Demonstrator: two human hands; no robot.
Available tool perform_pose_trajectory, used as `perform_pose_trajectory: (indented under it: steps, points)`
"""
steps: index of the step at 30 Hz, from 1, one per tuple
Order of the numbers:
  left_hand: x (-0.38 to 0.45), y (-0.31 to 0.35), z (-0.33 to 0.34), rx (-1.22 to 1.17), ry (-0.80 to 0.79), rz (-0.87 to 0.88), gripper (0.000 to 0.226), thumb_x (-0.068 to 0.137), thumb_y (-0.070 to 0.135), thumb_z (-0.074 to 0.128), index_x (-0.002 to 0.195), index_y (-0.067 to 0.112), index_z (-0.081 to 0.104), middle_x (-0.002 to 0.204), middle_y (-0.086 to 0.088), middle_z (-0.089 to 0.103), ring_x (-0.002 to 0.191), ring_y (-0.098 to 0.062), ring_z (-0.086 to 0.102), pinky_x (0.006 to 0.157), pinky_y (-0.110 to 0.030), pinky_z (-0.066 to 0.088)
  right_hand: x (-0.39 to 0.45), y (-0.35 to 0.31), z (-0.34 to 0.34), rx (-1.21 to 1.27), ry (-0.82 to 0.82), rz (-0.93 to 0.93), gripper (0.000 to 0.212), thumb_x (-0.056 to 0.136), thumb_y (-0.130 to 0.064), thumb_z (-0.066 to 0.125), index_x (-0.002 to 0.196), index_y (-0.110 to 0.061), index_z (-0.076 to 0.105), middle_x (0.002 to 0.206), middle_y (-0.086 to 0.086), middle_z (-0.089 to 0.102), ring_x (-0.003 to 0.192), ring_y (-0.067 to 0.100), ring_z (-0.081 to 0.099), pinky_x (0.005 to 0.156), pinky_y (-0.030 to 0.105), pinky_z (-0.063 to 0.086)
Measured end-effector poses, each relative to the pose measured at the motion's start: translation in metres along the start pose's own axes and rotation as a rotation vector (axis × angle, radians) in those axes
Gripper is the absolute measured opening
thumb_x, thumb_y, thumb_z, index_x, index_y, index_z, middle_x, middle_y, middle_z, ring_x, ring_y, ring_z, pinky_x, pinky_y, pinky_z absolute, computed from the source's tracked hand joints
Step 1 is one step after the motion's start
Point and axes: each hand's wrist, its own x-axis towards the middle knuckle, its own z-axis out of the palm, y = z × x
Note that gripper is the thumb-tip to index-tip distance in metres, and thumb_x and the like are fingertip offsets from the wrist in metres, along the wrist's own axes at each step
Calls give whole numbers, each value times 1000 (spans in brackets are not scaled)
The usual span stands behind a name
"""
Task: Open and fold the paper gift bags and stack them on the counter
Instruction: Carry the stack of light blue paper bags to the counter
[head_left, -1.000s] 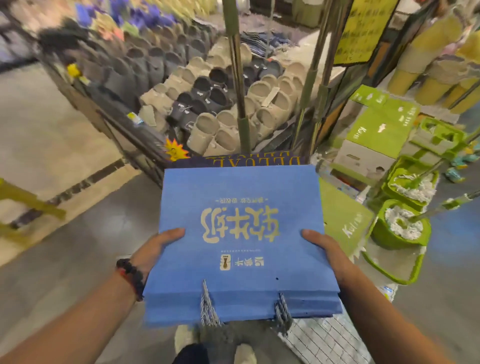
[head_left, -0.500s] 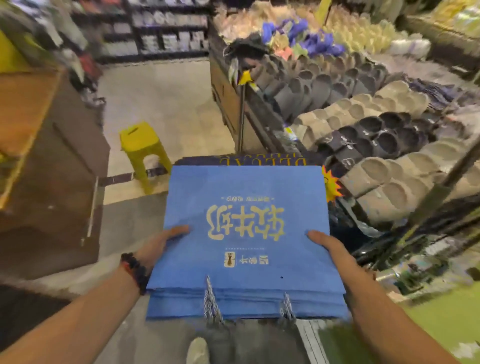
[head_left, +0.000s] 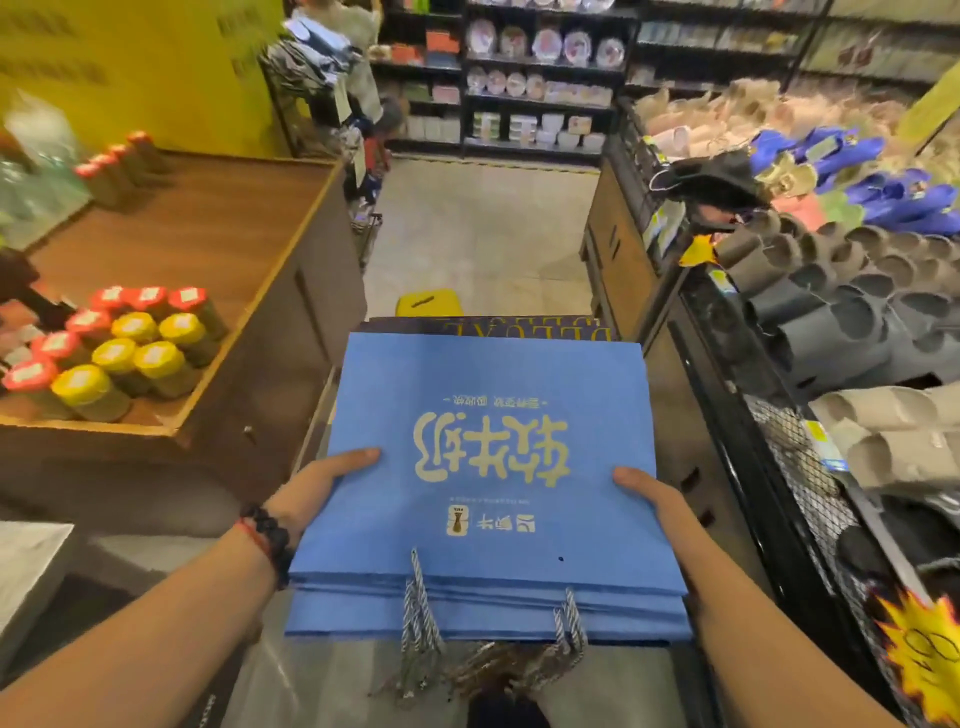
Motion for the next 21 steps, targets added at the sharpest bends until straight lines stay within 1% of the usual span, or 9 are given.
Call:
perform_pose_trajectory:
  steps: [2, 4, 7, 9, 11, 13, 15, 17, 21]
  points:
    - [19, 23, -4, -24, 37, 32, 41, 84, 23, 62, 120, 6, 63, 115, -20, 67, 92, -38, 69, 78, -49, 57, 38, -22, 15, -42, -58, -7, 74, 49, -28, 84, 115, -1, 64, 97, 21, 73, 74, 34, 72, 56, 38, 58]
    - [44, 47, -10, -57, 88, 55, 38, 82, 22, 61, 117, 5, 64, 113, -20, 68, 87, -37, 70, 76, -47, 58, 88, -49, 30, -87, -125, 2, 89, 33, -32, 91, 113, -1, 64, 97, 21, 73, 74, 35, 72, 55, 38, 58]
    - [76, 87, -19, -106, 153, 102, 43, 79, 23, 63, 117, 4, 64, 114, -22, 67, 88, -39, 69, 83, -51, 55, 156, -95, 60, -138, -209, 2, 103, 17, -38, 96, 109, -1, 66, 100, 23, 72, 77, 37, 71, 59, 41, 58]
    - [95, 114, -30, -110, 220, 135, 48, 76, 24, 67, 119, 2, 64, 114, -22, 67, 93, -39, 67, 91, -53, 51, 195, -121, 83, -172, -244, 4, 95, 24, -35, 94, 109, -2, 67, 104, 24, 71, 82, 40, 70, 69, 47, 58]
    - [112, 138, -40, -132, 272, 167, 55, 71, 26, 75, 120, 3, 64, 117, -20, 66, 105, -41, 63, 99, -56, 44, 229, -145, 107, -176, -299, 28, 76, 43, -31, 86, 111, -3, 67, 107, 24, 70, 88, 43, 69, 78, 52, 57]
    - [133, 158, -52, -155, 311, 197, 57, 70, 28, 78, 121, 5, 65, 121, -19, 64, 112, -41, 60, 103, -58, 40, 265, -168, 130, -187, -328, 56, 58, 59, -28, 76, 112, -4, 67, 106, 24, 70, 83, 41, 70, 70, 48, 59]
    - [156, 180, -61, -219, 335, 245, 42, 79, 21, 69, 118, 5, 65, 118, -21, 66, 108, -42, 61, 100, -60, 42, 303, -190, 157, -204, -359, 78, 53, 63, -26, 70, 111, -3, 67, 103, 24, 71, 80, 39, 71, 63, 41, 59]
    - [182, 204, -73, -241, 386, 298, 31, 82, 14, 65, 112, 6, 67, 108, -19, 70, 94, -40, 67, 90, -57, 50, 339, -209, 185, -254, -373, 102, 58, 61, -26, 73, 113, -2, 67, 107, 24, 70, 83, 39, 70, 65, 40, 58]
    - [237, 251, -107, -313, 387, 308, 50, 73, 21, 71, 120, 9, 64, 114, -19, 68, 101, -44, 64, 86, -56, 52, 415, -241, 238, -276, -430, 144, 56, 63, -23, 74, 115, -3, 67, 112, 24, 69, 83, 37, 70, 65, 40, 59]
